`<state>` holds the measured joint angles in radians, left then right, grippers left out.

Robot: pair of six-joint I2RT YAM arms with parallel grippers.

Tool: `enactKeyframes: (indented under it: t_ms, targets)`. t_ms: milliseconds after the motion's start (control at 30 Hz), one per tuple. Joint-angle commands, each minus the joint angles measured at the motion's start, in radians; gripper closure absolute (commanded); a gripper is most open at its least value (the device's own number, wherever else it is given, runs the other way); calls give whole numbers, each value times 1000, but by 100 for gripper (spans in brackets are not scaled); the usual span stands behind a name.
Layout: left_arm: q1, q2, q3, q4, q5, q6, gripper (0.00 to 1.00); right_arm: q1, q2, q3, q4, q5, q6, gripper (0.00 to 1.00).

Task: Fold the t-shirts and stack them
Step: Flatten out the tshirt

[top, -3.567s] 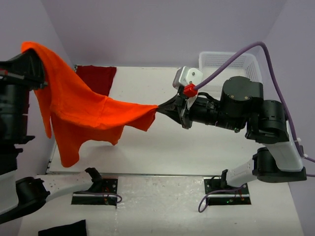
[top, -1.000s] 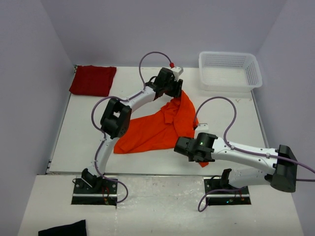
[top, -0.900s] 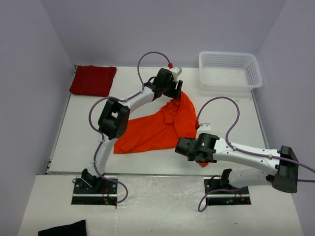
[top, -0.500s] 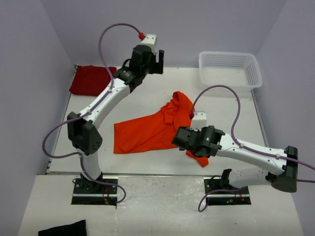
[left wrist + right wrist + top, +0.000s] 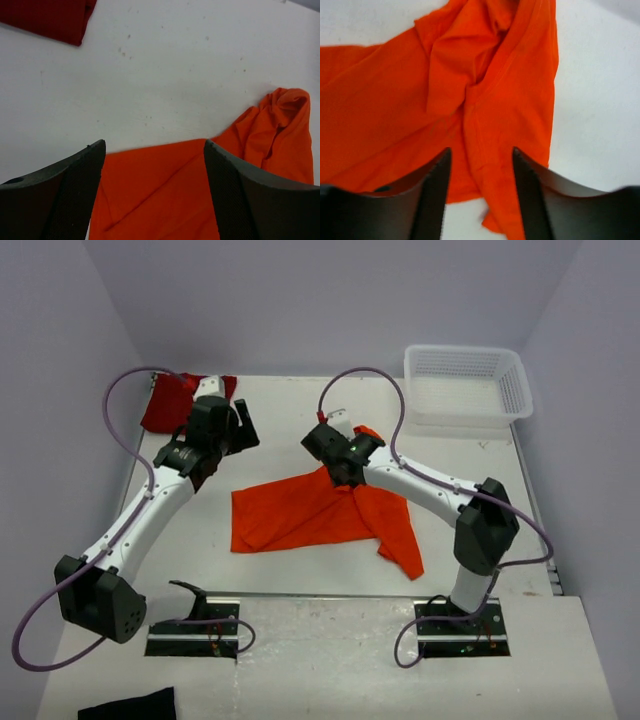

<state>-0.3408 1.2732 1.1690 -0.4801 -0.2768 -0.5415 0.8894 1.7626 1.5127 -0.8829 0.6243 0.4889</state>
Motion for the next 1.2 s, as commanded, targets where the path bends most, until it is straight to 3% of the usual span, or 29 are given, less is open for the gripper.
enactKeyframes:
  t_ms: [0, 67, 433, 1167]
  targets:
    - [2, -81, -55, 34, 76, -51, 21, -69, 110, 116, 116, -64, -185, 55]
    - [2, -110, -77, 52, 112, -45, 21, -87, 161, 168, 128, -104, -222, 59]
    - [2, -170, -138, 77, 162, -15, 21, -98, 385, 284, 102, -210, -225, 54]
    - [2, -258, -186, 110, 243, -3, 21, -75, 449, 268, -1, -98, -142, 54]
